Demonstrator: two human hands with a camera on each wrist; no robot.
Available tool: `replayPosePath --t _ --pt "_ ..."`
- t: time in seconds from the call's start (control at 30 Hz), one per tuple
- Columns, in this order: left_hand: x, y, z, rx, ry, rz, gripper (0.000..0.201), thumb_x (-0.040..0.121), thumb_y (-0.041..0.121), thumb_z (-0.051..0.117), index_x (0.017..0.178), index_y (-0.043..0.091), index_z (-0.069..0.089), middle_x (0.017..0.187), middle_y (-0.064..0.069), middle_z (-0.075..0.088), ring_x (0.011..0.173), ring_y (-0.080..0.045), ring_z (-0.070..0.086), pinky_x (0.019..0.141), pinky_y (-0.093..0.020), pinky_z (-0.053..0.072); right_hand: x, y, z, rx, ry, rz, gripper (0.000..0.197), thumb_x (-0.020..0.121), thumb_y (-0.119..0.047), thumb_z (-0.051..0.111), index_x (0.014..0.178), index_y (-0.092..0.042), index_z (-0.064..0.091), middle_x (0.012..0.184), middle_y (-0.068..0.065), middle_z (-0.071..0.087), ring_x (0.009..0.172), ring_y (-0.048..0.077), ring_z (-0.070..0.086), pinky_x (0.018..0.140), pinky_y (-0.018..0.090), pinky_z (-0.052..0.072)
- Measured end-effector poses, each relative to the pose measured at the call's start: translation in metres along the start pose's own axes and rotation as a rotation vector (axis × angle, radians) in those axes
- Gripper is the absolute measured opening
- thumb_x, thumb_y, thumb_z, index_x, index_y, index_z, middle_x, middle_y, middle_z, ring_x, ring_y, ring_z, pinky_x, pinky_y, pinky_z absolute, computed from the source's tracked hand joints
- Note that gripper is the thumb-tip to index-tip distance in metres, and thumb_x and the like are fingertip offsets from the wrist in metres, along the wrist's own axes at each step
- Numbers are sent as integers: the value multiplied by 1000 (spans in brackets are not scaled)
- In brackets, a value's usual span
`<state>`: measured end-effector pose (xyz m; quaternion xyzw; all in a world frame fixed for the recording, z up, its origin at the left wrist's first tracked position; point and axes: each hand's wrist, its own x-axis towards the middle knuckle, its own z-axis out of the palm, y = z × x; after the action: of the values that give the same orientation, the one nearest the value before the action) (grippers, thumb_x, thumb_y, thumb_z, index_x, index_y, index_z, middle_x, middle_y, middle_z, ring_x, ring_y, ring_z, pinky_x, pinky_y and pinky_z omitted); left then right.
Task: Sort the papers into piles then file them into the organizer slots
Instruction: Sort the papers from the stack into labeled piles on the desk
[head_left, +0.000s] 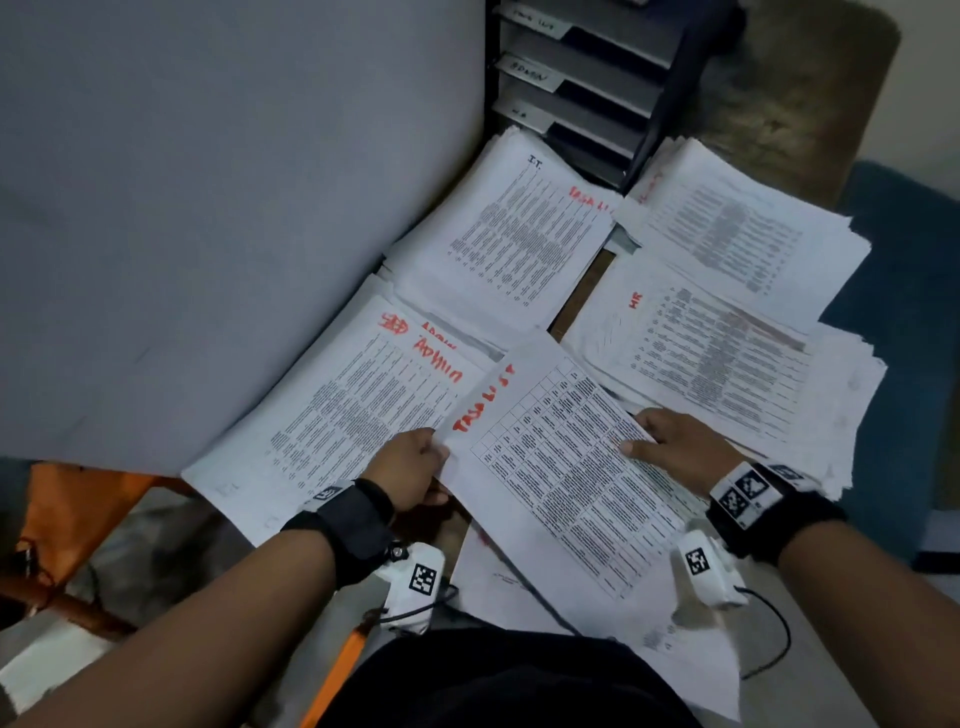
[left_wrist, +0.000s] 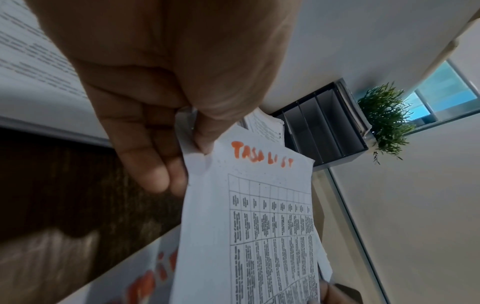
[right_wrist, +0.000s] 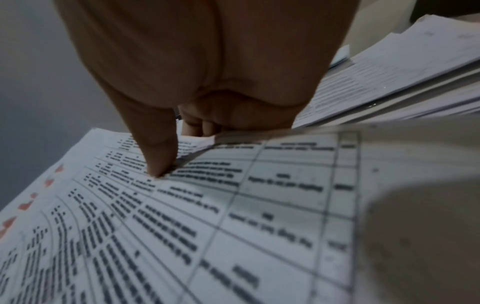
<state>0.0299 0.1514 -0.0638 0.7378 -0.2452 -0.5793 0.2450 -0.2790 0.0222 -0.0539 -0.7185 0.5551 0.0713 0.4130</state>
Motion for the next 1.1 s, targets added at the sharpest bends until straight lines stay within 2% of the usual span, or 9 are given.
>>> replayPosePath --t 0.23,0.4,0.53,0.6,0.7,0.87,0.97,1.03,1.1 --pt "17 25 -13 35 -1 26 17 102 14 48 108 6 62 102 -22 68 74 -27 64 62 -32 60 0 8 -10 50 -48 -2 23 93 -35 63 88 -14 53 76 -7 51 70 8 47 61 21 33" --pt "29 49 -23 1 -15 60 12 100 15 53 103 8 63 97 -16 72 83 -28 69 79 -47 61 2 14 -9 184 -51 43 34 91 -35 64 80 -5 51 73 2 48 69 15 47 64 29 35" --pt "41 68 -26 -229 68 96 17 97 19 61 105 5 57 91 -11 72 69 -21 68 63 -34 60 2 4 -6 489 24 58 12 92 -20 64 89 -9 62 77 -7 67 75 8 60 65 15 43" --pt "42 77 -23 -323 41 74 14 97 21 60 103 9 58 86 -9 70 66 -19 67 57 -29 57 8 -1 -4 664 85 114 10 93 -16 63 84 -16 61 69 -14 64 70 7 57 64 18 40" --pt "44 79 -18 -331 -35 63 16 98 26 58 107 13 62 97 -11 73 77 -22 69 66 -32 57 31 -10 1 709 215 195 25 96 -25 59 73 -26 49 66 -12 52 61 7 47 61 25 34" --pt "45 74 -13 -257 111 212 24 100 35 52 110 14 58 105 -10 68 92 -24 68 81 -40 57 80 -63 -10 784 288 263 12 101 -20 49 93 -15 56 81 -4 60 68 9 55 46 12 40" --pt "46 65 -21 -310 248 171 42 104 44 40 103 5 55 89 -19 67 80 -31 67 79 -43 55 124 -85 -10 694 286 304 30 98 -22 51 123 -8 57 114 11 65 98 26 64 78 25 53" --pt "43 58 -26 -256 185 80 48 103 49 37 87 7 56 81 -19 64 73 -29 64 76 -41 55 150 -93 -10 621 254 336 40 97 -16 51 135 -6 50 139 19 51 125 31 52 102 33 46" --pt "37 49 -24 -111 61 -4 46 102 46 42 77 10 57 76 -15 65 71 -26 64 70 -34 51 166 -105 -18 552 215 375 44 97 -10 47 141 -5 44 147 22 38 134 32 41 107 32 38"
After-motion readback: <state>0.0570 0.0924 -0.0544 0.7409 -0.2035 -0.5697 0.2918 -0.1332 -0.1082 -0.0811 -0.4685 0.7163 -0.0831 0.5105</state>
